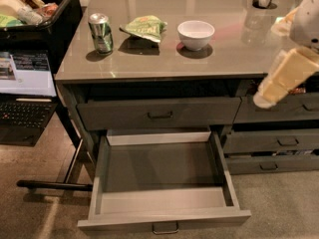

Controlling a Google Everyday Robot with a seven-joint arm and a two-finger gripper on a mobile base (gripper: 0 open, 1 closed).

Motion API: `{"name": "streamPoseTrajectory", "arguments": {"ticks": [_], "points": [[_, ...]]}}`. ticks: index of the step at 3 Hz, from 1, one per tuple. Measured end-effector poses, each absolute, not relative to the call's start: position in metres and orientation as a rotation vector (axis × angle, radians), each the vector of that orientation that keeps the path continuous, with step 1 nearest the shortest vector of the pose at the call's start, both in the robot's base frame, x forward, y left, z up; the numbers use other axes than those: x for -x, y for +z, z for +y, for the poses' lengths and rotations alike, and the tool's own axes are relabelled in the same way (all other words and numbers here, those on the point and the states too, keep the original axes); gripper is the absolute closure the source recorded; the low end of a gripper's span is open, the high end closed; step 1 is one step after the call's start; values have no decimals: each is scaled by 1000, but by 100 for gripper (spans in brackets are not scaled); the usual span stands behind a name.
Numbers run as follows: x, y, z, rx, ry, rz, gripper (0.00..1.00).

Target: Place green jalapeno chip bag into middle drawer

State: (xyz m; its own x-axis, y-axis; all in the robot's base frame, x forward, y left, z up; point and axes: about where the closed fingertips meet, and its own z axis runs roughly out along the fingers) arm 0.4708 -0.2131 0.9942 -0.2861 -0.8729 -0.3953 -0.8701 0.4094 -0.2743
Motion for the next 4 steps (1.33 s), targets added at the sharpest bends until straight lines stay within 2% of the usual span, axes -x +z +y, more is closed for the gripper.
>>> {"name": "streamPoseTrajectory", "arguments": {"ticks": [2,4], "points": [[-545,1011,-157,1101,156,2051,0],[-559,1029,-158,1049,117,1992,0]]}}
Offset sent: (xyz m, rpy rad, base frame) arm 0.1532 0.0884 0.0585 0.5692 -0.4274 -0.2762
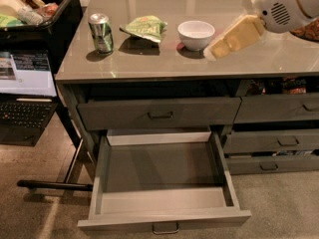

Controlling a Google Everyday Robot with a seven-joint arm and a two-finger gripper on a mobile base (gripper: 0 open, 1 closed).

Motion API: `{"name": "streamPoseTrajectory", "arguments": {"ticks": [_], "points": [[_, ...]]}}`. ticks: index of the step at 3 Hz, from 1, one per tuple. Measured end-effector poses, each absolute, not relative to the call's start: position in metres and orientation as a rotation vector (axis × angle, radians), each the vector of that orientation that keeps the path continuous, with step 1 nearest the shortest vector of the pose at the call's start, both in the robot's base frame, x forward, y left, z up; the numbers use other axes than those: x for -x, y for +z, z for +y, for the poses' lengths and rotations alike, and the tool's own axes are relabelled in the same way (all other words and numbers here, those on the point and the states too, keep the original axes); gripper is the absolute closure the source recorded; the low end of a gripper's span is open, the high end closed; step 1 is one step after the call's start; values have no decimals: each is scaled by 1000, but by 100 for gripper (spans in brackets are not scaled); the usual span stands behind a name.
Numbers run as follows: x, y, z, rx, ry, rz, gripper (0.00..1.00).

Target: Place green jalapeno chip bag into middle drawer

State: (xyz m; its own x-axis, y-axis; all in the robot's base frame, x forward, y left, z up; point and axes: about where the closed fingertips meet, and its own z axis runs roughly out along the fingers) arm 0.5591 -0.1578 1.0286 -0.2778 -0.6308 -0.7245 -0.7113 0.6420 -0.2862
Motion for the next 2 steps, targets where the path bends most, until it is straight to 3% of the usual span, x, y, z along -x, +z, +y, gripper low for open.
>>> {"name": "streamPoseTrajectory", "arguments": {"ticks": [2], "points": [[-595,1024,-149,873,70,1989,0]]}}
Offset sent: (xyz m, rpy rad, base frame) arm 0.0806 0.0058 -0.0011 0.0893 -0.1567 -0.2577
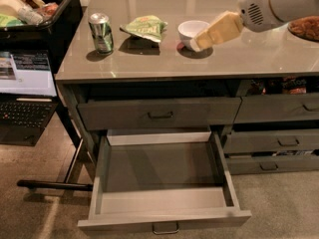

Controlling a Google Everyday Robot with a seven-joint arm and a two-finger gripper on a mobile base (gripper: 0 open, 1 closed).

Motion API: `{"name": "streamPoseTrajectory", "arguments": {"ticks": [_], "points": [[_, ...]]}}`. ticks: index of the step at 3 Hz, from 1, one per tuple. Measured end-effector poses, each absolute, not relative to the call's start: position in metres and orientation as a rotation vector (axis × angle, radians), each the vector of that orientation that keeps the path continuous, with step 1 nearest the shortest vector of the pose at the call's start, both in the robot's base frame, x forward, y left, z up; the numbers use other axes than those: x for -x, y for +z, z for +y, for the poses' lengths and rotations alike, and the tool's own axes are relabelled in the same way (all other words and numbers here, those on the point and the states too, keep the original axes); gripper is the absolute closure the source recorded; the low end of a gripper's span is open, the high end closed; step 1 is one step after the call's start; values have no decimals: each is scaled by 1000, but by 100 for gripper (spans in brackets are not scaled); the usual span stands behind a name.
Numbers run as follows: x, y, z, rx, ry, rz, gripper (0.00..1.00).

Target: Place green jalapeno chip bag into middle drawer

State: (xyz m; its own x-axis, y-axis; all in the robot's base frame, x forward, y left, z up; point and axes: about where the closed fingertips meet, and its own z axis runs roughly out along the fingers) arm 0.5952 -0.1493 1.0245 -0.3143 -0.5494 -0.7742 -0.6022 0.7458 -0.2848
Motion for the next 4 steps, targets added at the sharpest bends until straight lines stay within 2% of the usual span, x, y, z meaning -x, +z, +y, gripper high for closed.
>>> {"name": "streamPoseTrajectory", "arguments": {"ticks": [2,4], "points": [[-682,1023,-118,956,12,1776,0],[-733,1007,-44,1309,-109,1507,0]]}}
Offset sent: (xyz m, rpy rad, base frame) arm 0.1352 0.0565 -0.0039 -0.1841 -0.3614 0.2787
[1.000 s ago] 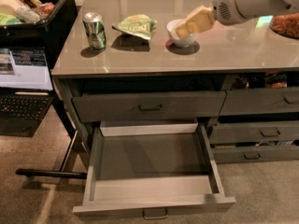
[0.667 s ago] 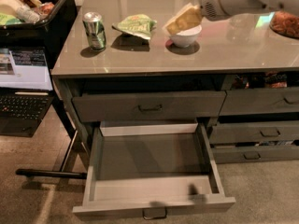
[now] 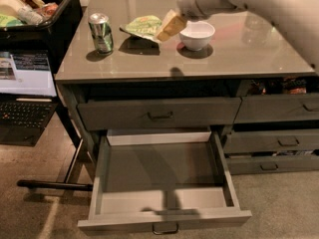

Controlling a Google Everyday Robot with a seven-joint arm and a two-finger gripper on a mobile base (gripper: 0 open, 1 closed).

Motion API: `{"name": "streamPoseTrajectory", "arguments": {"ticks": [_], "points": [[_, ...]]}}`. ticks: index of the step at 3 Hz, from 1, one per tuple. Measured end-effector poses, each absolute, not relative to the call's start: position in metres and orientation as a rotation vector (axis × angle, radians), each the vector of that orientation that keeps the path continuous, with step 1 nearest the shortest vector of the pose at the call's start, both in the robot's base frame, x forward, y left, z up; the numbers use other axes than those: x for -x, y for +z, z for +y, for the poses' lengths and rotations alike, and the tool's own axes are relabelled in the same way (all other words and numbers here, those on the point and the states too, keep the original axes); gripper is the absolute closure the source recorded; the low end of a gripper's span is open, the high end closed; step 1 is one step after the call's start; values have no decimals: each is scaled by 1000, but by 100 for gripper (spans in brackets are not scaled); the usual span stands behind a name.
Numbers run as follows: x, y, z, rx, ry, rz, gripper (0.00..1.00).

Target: Place green jalapeno chip bag into middle drawer

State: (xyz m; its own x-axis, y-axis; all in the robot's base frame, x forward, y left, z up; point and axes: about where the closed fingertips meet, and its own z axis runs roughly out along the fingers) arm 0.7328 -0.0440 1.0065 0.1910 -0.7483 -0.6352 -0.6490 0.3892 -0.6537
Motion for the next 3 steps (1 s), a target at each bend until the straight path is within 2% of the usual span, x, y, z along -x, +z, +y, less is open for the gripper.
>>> {"name": "streamPoseTrajectory", "arguments": {"ticks": [3], "points": [[-736,1005,-39,1321,-141,1457,0]]}}
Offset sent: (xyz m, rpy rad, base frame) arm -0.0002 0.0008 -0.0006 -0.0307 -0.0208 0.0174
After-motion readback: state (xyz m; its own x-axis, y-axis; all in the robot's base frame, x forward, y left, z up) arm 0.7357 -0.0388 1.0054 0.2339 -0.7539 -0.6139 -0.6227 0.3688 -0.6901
